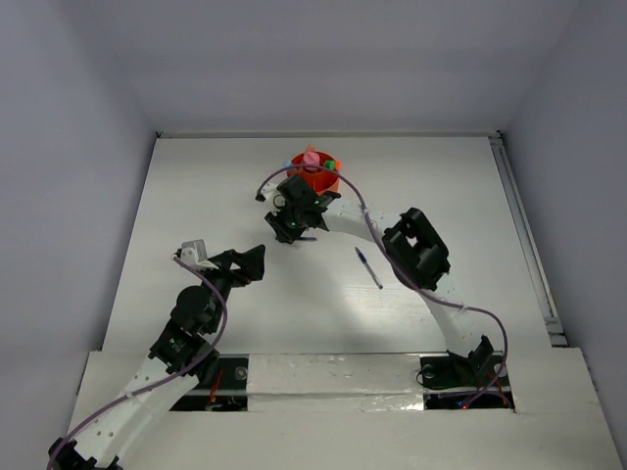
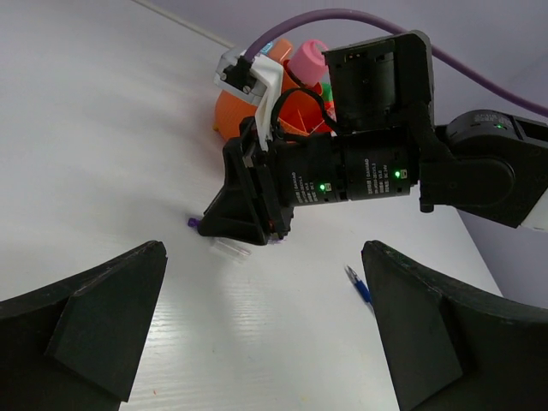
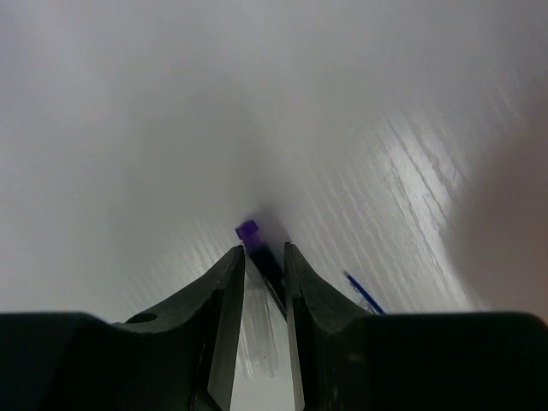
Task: Sort the stationery into containers
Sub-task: Move the pen to the center of the board.
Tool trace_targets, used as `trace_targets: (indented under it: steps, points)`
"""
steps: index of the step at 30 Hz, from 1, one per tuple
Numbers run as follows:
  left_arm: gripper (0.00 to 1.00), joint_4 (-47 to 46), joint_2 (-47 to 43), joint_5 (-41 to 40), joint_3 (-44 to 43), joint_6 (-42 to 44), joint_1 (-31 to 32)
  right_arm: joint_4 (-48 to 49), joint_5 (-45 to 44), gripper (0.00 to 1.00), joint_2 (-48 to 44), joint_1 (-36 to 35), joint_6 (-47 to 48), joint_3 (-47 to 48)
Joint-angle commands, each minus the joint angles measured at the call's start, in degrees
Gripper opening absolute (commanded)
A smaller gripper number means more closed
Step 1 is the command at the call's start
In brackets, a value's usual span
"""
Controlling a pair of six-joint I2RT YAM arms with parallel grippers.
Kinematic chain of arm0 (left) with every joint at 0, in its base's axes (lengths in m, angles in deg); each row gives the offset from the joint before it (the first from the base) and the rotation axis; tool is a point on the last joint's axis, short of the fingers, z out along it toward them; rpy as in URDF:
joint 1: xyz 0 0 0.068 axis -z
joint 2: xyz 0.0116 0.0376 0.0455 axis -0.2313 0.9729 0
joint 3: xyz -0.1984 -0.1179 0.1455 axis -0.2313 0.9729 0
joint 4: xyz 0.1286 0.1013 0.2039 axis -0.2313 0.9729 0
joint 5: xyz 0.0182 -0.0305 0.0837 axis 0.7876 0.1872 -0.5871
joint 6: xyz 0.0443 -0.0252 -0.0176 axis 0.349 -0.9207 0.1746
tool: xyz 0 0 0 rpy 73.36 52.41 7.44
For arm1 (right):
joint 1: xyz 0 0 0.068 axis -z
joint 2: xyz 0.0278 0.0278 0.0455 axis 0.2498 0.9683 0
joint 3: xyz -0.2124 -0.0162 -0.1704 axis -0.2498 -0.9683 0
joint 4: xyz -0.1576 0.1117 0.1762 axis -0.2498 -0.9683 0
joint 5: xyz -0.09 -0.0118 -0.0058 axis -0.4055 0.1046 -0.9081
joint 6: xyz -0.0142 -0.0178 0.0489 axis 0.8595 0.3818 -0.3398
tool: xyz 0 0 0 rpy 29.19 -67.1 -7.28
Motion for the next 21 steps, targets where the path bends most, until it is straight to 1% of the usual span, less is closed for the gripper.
trace_targets:
  steps: [1,6,9,10,13,14,16,17,18,19,20,21]
  points:
    - [0.97,-2.01,-0.89,0.92,-0.52,-0.28,-0.05,-0.56,0.63,0.32,-3.86,-0.63,1.9,-4.35]
    - [0.97,-2.18,-0.8,1.44,-0.34,-0.37,-0.05,1.81,1.86,0.34,-6.68,-0.63,1.38,-6.82]
    - [0.97,-2.36,-0.63,1.71,-0.43,-0.37,-0.05,3.57,1.69,0.4,-7.38,-0.63,-0.46,-6.64]
    - [0.97,-2.27,-0.63,1.8,-0.43,-0.37,-0.05,4.27,0.9,0.42,-8.34,-0.63,-1.25,-6.73]
    - [0.97,-2.27,-0.8,2.06,-0.43,-0.37,-0.05,8.4,-1.47,0.55,-11.58,-0.63,-5.29,-8.75]
    - [0.97,-2.27,-0.89,2.06,-0.43,-0.37,-0.05,9.54,-1.65,0.57,-12.56,-0.63,-6.35,-10.84]
    - [0.97,-2.27,-1.15,2.41,-0.43,-0.37,-0.05,12.97,-4.37,0.62,-15.11,-0.63,-11.6,-13.66]
    - [0.97,-2.18,-1.33,2.5,-0.43,-0.46,-0.05,14.55,-5.42,0.64,-18.08,-0.63,-13.37,-15.59]
    - [0.97,-2.27,-1.33,2.59,-0.43,-0.46,-0.05,17.0,-6.65,0.64,-19.76,-0.63,-17.22,-19.96]
    - [0.97,-2.18,-1.59,2.94,-0.43,-0.54,-0.05,18.16,-9.8,0.62,-21.43,-0.63,-19.69,-22.44]
    - [0.97,-2.18,-1.68,3.11,-0.43,-0.63,-0.05,19.73,-11.22,0.57,-24.84,-0.63,-21.98,-25.25]
    - [0.97,-2.18,-1.85,3.2,-0.43,-0.63,-0.05,22.27,-12.19,0.51,-26.27,-0.63,-25.92,-30.15]
